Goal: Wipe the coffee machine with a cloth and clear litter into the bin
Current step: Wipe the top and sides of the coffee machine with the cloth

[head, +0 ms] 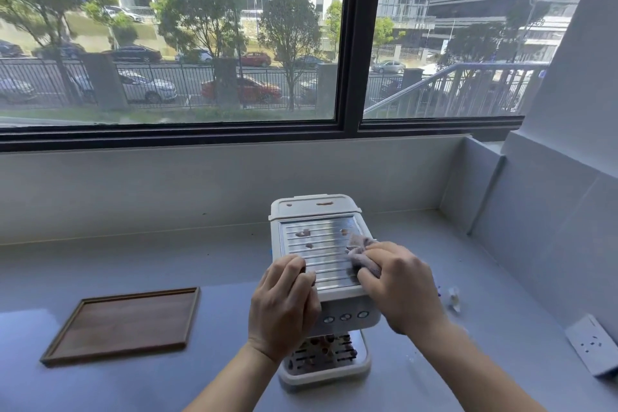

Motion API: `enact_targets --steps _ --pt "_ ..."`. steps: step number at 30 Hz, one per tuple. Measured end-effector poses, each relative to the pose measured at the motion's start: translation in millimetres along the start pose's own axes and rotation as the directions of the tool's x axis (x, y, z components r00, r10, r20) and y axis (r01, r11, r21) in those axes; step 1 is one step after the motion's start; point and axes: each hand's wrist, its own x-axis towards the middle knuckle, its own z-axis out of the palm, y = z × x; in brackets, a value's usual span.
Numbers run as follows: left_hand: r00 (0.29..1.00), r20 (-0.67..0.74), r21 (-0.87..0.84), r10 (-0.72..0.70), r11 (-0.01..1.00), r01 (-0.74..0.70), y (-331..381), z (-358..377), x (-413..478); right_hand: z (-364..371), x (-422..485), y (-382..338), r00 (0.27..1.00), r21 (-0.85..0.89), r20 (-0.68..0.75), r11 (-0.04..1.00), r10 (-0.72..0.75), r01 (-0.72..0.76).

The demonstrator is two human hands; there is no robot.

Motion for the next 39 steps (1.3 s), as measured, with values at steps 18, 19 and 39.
enact_targets --steps 18,19,39 --pt "1.000 -0.005 0.020 -0.022 1.000 0.022 0 -1 0 -4 54 -6 0.991 0.086 -0.075 0.991 0.108 -0.102" --pt "1.000 -0.006 0.015 -0.021 1.000 0.021 0 -2 -1 4 45 -8 0.997 0.096 0.003 0.992 0.080 -0.080" --pt "1.000 -0.002 0.012 -0.025 1.000 0.025 1 0 -2 17 40 4 0.989 -0.056 0.136 0.997 -0.054 0.062"
